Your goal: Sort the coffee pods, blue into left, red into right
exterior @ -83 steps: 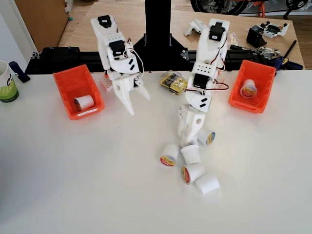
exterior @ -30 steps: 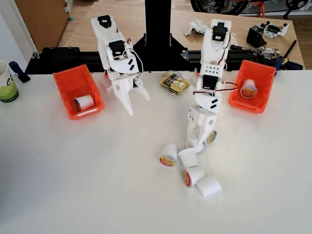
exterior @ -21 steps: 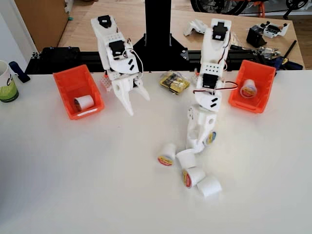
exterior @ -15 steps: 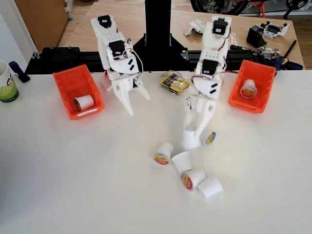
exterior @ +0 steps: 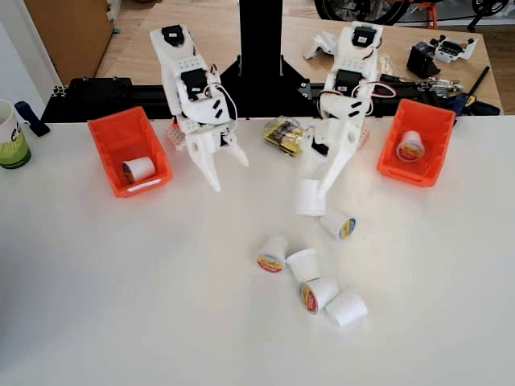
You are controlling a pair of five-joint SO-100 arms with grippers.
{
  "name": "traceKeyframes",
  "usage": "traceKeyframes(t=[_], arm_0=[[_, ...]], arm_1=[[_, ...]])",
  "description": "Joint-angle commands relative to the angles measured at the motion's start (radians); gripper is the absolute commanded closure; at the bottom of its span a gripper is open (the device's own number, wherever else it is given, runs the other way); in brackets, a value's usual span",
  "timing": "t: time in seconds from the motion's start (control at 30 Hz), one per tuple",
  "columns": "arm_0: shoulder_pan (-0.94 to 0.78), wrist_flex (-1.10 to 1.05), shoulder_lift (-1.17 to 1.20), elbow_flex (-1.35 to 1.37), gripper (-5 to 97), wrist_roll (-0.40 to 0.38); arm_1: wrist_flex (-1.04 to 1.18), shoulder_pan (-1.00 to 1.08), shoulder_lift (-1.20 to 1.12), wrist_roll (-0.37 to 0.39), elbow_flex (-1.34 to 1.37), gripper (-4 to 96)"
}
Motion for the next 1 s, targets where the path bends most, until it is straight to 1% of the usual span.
traceKeyframes(t=[0.0, 0.1, 0.2, 0.23, 0.33, 0.4, 0.43, 0.5, 0.53, 0.6, 0.7, 0.83, 0.9, 0.97], arm_0=[[-0.009, 0.009, -0.002, -0.044, 51, 0.000], [-0.028, 0.084, 0.009, -0.064, 51, 0.009], [-0.081, 0.238, 0.052, -0.126, 51, 0.078], [-0.100, 0.281, 0.063, -0.155, 51, 0.106], [-0.130, 0.336, 0.069, -0.225, 51, 0.172], [-0.130, 0.296, 0.106, -0.232, 51, 0.195], [-0.130, 0.261, 0.121, -0.239, 51, 0.225], [-0.127, 0.293, 0.109, -0.313, 51, 0.255], [-0.123, 0.344, 0.107, -0.336, 50, 0.252], [-0.104, 0.456, 0.137, -0.341, 50, 0.215], [-0.092, 0.589, 0.219, -0.342, 50, 0.206], [-0.083, 0.723, 0.342, -0.342, 50, 0.215], [-0.080, 0.765, 0.399, -0.342, 50, 0.221], [-0.080, 0.775, 0.451, -0.342, 50, 0.247]], arm_1=[[0.063, 0.032, 0.064, -0.032, -0.098, 82.5], [0.072, 0.109, 0.060, -0.126, -0.103, 82.1], [0.094, 0.178, 0.060, -0.219, -0.089, 81.9], [0.112, 0.199, 0.058, -0.238, -0.089, 82.1], [0.236, 0.232, 0.055, -0.273, -0.110, 83.0], [0.298, 0.253, 0.055, -0.295, -0.114, 83.3], [0.337, 0.259, 0.055, -0.296, -0.114, 83.3], [0.403, 0.279, 0.055, -0.305, -0.114, 83.2], [0.422, 0.291, 0.055, -0.314, -0.114, 83.2], [0.423, 0.319, 0.052, -0.344, -0.106, 83.2], [0.419, 0.360, 0.032, -0.368, -0.100, 83.1], [0.347, 0.426, -0.014, -0.434, -0.100, 82.7], [0.272, 0.465, -0.055, -0.483, -0.100, 82.5], [0.187, 0.502, -0.107, -0.525, -0.101, 82.5]])
